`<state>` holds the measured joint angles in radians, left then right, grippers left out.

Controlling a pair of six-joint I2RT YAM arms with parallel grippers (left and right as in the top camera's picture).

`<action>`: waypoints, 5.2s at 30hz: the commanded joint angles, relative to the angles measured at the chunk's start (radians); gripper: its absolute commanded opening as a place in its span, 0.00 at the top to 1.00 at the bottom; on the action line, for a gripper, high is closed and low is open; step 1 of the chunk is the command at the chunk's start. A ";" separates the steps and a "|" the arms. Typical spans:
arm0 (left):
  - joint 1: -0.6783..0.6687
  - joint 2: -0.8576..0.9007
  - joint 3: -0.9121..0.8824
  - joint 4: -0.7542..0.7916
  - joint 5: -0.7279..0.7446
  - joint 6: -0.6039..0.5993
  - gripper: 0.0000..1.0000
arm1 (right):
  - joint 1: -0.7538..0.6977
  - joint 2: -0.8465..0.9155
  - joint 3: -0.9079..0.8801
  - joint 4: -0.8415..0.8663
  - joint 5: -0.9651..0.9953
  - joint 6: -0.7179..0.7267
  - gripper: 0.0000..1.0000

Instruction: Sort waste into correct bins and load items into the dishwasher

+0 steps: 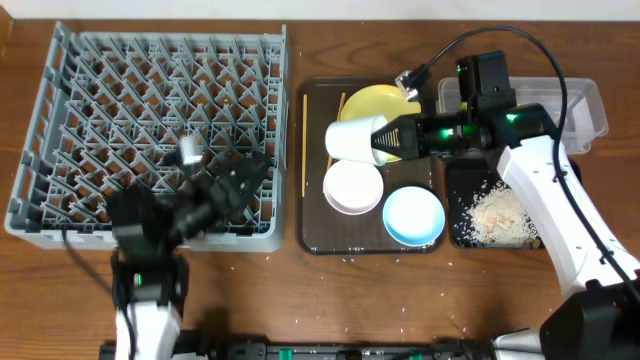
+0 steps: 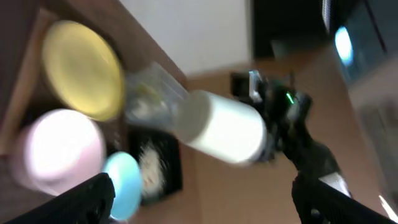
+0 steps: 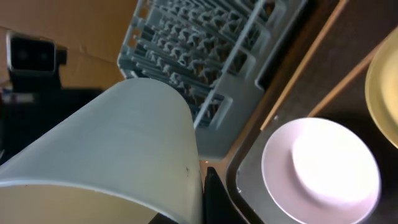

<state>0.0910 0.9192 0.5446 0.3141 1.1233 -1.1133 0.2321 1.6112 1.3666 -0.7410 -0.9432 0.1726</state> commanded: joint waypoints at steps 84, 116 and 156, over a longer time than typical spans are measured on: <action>0.294 0.358 0.461 -0.264 0.079 0.232 0.65 | 0.007 0.073 -0.034 0.001 0.042 -0.070 0.01; -0.275 0.547 0.629 -1.378 -1.109 0.611 0.68 | 0.007 0.073 -0.034 -0.094 0.132 -0.111 0.01; -0.314 0.621 0.716 -1.438 -1.086 0.591 0.06 | 0.007 0.073 -0.034 -0.123 0.202 -0.111 0.01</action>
<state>-0.2398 1.5452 1.2125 -1.0992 0.0525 -0.5270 0.2333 1.7027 1.3334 -0.8639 -0.7502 0.0818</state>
